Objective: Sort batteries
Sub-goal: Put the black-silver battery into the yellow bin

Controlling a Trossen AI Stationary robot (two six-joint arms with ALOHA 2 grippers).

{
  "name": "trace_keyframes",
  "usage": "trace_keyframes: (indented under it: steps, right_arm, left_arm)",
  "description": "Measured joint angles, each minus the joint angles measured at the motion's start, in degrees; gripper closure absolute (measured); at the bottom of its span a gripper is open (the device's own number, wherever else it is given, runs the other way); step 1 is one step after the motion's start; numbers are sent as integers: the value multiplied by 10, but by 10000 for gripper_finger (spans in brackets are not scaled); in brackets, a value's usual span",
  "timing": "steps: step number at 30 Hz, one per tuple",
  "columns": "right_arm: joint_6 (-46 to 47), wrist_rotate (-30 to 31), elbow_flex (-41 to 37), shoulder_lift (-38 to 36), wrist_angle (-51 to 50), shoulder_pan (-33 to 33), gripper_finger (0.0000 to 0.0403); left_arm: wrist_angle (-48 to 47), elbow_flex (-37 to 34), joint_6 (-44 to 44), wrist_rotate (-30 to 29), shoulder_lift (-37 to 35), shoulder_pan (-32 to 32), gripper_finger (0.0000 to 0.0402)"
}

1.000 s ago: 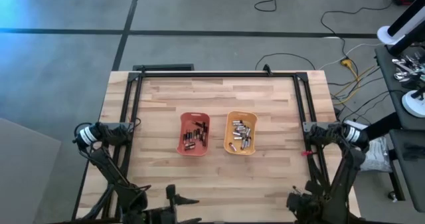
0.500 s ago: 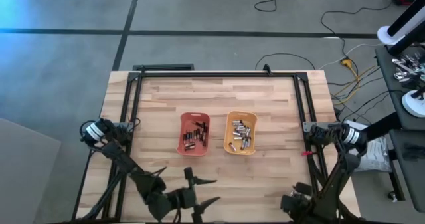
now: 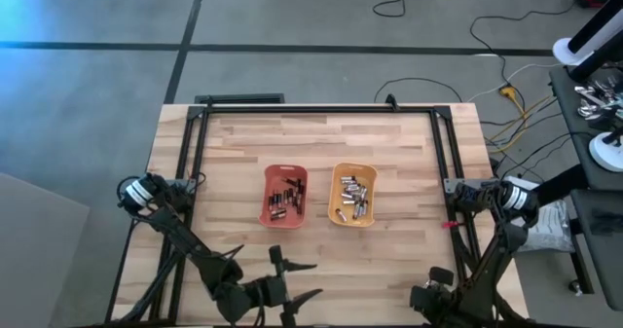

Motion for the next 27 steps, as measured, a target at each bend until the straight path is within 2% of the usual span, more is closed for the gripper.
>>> trace_keyframes:
  steps: [5,20,27]
  right_arm:
    - [14,5,-18,-1,-1,0,344]
    - [14,5,-44,0,31,0,317]
    - [14,7,-72,-2,65,0,330]
  left_arm:
    - [0,0,-1,0,0,0,169]
    - [4,0,-2,0,0,-1,169]
    - [4,0,-1,0,0,-1,169]
